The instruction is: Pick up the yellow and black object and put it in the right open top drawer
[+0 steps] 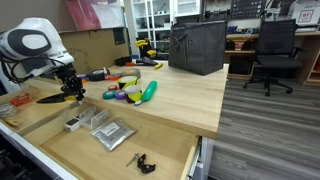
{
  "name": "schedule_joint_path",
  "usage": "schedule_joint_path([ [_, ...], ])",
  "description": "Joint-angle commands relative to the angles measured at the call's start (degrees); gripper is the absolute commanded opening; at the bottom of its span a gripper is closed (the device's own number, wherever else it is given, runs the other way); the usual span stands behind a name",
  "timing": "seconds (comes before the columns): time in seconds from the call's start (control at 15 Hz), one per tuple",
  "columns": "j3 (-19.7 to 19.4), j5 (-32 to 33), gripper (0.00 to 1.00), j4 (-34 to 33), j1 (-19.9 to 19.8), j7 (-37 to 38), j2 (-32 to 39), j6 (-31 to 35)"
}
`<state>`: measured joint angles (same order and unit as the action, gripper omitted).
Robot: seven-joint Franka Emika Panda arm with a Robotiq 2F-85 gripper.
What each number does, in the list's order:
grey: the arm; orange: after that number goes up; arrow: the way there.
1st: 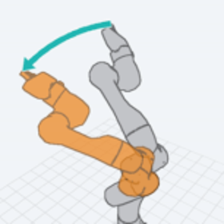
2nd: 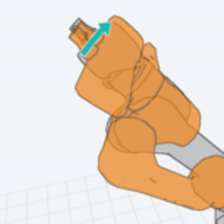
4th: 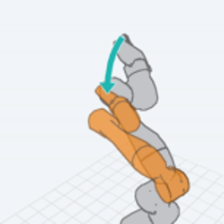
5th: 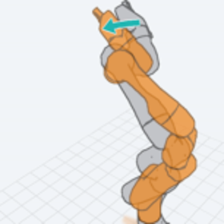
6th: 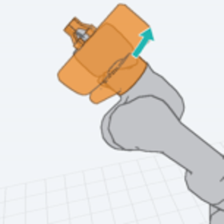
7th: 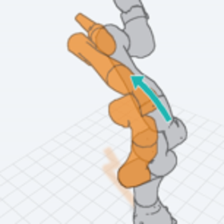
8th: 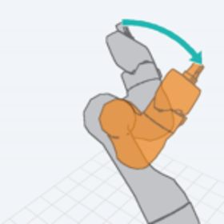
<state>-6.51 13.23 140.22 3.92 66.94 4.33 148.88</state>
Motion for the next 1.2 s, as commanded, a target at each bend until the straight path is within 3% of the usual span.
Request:
schedule_joint_path([
  [0.0,0.34,1.02,0.05,4.88,-2.44,-1.18,-3.62,-1.10],
  [0.6,-2.87,4.96,0.05,10.38,-7.98,3.27,-0.43,0.19],
  [0.93,-5.84,11.17,0.05,10.52,-7.70,12.04,4.99,1.27],
  [1.13,-7.22,11.15,0.05,9.42,-7.11,15.48,8.80,1.36],
])
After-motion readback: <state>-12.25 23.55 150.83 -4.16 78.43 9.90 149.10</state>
